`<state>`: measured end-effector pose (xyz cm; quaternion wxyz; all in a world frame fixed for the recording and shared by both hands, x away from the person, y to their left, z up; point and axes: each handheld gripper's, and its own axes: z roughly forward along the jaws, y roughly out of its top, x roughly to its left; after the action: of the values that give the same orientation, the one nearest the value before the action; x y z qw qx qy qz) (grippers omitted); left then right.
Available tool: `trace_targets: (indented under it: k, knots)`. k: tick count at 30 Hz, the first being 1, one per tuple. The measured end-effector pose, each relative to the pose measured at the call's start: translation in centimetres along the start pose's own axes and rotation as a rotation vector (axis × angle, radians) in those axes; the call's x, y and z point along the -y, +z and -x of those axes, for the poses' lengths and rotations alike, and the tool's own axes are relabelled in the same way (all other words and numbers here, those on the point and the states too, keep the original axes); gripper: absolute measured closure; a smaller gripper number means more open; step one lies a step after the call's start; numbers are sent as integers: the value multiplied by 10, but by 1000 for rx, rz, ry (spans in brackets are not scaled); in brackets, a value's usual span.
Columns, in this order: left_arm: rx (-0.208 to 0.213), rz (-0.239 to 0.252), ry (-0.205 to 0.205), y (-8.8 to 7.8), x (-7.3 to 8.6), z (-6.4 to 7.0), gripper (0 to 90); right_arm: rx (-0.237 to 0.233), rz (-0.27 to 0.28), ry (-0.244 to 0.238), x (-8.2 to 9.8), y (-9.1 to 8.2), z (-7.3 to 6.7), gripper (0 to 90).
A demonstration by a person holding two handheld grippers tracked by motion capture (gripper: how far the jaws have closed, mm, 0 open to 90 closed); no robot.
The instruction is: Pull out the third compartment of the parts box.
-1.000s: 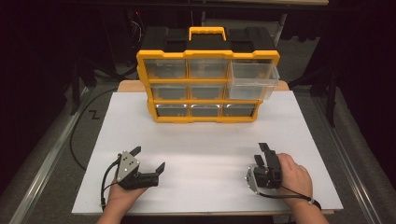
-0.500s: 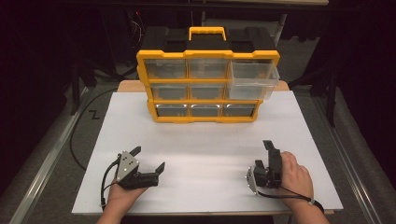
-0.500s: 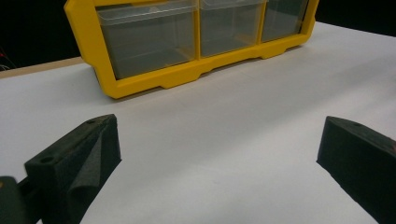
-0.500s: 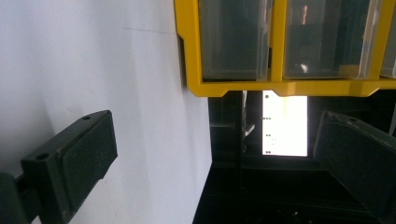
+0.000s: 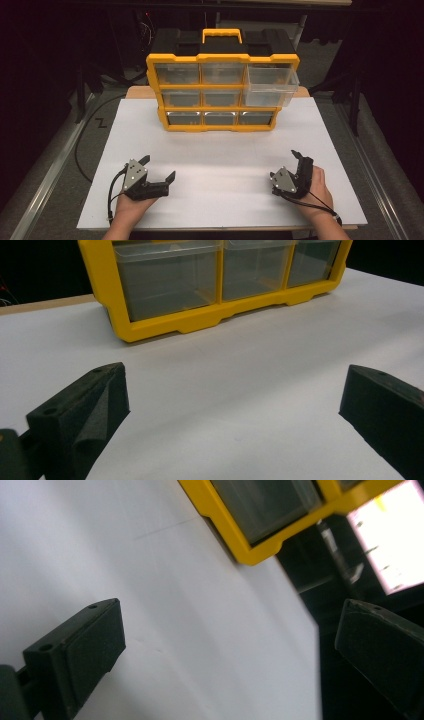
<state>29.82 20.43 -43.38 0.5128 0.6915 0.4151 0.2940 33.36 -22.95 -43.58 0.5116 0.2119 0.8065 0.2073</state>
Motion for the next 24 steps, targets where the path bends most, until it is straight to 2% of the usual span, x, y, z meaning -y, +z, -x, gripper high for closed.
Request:
trace_targets:
  k: [3, 10, 12, 15, 17, 18, 21, 24]
  knots:
    - [-3, -13, 3, 0, 0, 0, 5, -55, 0, 141, 3, 3, 2, 10]
    - [-15, -38, 1, 3, 1, -1, 6, -124, 6, 370, 14, 6, 14, 10]
    - [-23, -45, 1, 3, 1, -2, 6, -140, 32, 456, 18, 5, 19, 10]
    - [-31, -47, -6, 1, 1, -4, 6, -192, 89, 632, 25, 0, 27, 11]
    - [-37, -44, -15, 1, 1, -6, 5, -190, 107, 697, 29, -3, 30, 11]
    - [-41, -43, -18, 0, 1, -7, 5, -194, 129, 754, 31, -6, 32, 11]
    - [-54, -49, -28, 0, 1, -10, 5, -185, 151, 829, 35, -10, 34, 11]
    - [-58, -47, -30, -1, 1, -10, 5, -186, 151, 826, 37, -11, 34, 11]
